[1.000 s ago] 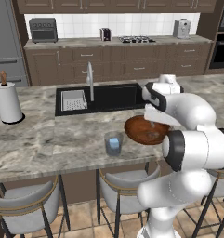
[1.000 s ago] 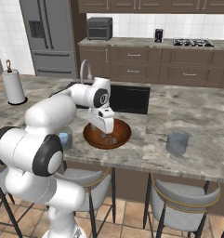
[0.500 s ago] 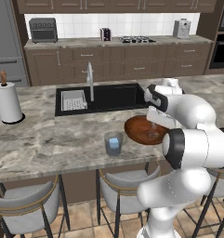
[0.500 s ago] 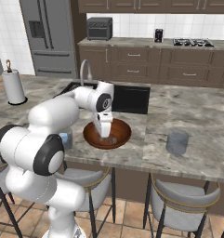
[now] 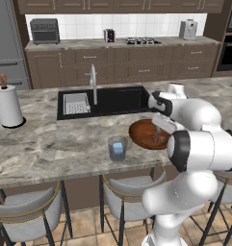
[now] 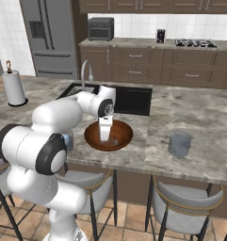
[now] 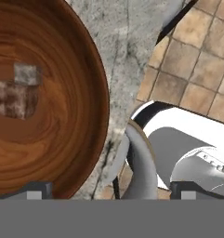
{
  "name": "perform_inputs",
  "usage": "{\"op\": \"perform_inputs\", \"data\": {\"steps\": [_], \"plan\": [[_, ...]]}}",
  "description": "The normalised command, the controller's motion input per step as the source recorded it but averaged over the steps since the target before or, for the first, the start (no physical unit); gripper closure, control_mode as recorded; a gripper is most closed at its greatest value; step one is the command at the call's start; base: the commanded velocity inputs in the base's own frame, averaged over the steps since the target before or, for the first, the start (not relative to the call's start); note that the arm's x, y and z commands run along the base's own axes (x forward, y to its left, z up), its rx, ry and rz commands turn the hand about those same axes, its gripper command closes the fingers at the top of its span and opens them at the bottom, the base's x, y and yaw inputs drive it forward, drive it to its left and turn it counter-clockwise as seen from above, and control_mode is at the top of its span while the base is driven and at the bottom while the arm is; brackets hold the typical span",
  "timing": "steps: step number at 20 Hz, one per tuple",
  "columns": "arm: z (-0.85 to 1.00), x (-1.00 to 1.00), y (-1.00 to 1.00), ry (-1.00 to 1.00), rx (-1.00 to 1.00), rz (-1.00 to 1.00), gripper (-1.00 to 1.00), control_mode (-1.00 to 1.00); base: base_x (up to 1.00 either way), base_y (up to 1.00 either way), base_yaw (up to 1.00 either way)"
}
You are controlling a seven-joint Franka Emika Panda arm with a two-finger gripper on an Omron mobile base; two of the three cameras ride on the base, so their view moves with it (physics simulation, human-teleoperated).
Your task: There are four ice cubes in the ice bowl. Place two ice cubes in each glass of water.
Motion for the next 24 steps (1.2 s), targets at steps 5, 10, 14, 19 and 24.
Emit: {"op": "perform_inputs", "data": {"steps": [5, 10, 14, 19, 24], "plan": [[-0.28, 0.31, 0.0, -0.16, -0.01, 0.0, -1.0, -1.0, 0.0, 0.0, 0.0], [-0.25, 0.29, 0.0, -0.12, 0.0, 0.0, -1.0, -1.0, 0.0, 0.0, 0.0], [-0.18, 0.32, 0.0, -0.05, 0.0, 0.0, -1.0, -1.0, 0.0, 0.0, 0.0], [-0.16, 0.31, -0.01, -0.01, 0.0, 0.0, -1.0, -1.0, 0.0, 0.0, 0.0], [-0.15, 0.22, -0.13, 0.0, 0.0, 0.0, -1.0, -1.0, 0.0, 0.0, 0.0]]}}
